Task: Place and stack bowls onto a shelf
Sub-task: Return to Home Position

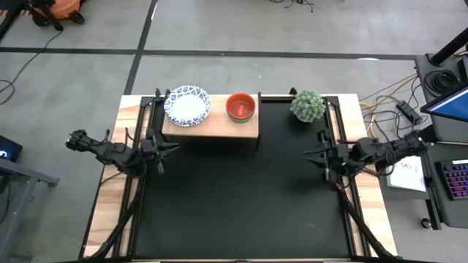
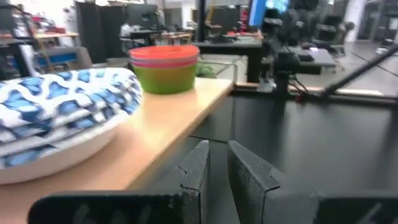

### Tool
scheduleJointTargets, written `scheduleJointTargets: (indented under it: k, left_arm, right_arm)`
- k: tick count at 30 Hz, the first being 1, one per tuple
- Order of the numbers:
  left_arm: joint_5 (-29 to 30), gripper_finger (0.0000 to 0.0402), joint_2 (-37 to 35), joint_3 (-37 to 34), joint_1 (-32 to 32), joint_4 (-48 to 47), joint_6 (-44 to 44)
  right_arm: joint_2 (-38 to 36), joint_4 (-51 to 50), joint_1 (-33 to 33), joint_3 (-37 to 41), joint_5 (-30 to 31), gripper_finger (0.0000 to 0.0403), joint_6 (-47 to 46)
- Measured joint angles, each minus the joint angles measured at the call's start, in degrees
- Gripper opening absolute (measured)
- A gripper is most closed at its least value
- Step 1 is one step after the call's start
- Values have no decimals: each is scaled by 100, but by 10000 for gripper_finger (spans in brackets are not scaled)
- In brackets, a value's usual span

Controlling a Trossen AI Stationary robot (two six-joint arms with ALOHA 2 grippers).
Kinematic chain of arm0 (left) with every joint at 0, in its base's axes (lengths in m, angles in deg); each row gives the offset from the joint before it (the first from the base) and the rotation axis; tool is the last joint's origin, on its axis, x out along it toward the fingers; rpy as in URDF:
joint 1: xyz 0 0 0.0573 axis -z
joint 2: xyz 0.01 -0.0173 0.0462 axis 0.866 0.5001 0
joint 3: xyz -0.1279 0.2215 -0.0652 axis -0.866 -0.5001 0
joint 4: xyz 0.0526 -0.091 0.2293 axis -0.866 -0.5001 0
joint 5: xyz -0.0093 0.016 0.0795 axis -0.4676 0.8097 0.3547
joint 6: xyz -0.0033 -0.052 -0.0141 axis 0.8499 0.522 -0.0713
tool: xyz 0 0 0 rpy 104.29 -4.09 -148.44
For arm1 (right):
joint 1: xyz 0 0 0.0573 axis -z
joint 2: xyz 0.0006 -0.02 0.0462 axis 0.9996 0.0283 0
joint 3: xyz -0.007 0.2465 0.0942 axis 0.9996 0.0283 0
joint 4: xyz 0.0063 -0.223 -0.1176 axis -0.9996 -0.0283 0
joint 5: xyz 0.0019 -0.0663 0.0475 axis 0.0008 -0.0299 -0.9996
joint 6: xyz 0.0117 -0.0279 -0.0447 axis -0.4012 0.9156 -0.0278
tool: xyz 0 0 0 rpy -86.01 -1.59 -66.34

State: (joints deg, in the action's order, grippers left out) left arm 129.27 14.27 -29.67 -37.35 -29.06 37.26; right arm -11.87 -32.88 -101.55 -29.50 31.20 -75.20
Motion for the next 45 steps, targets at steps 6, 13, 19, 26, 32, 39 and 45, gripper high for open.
scheduleJointTargets:
  k: [6, 13, 19, 26, 32, 39, 45]
  left_arm:
    - [-124, 38, 1, -258, 1, -26, 235]
    - [-241, 38, 4, -287, -5, 90, 127]
    - [-223, 38, 15, -288, -5, 88, 101]
    - [566, 38, 41, -291, -5, 80, 169]
    - [1610, 38, 52, -297, -5, 69, 344]
    - [1626, 38, 55, -297, -5, 70, 335]
    - [1623, 38, 57, -297, -5, 70, 333]
  right_arm:
    - [-602, -436, 0, 241, 2, 68, -117]
    - [-896, -248, 23, 757, 96, 68, 39]
    - [-849, -441, 76, 812, 439, 68, -183]
    - [-814, -426, 85, 814, 1705, 68, -116]
    - [-775, -630, 85, 817, 1895, 68, -140]
    - [-751, -637, 85, 817, 2085, 68, -88]
    - [-751, -645, 85, 817, 2087, 68, -117]
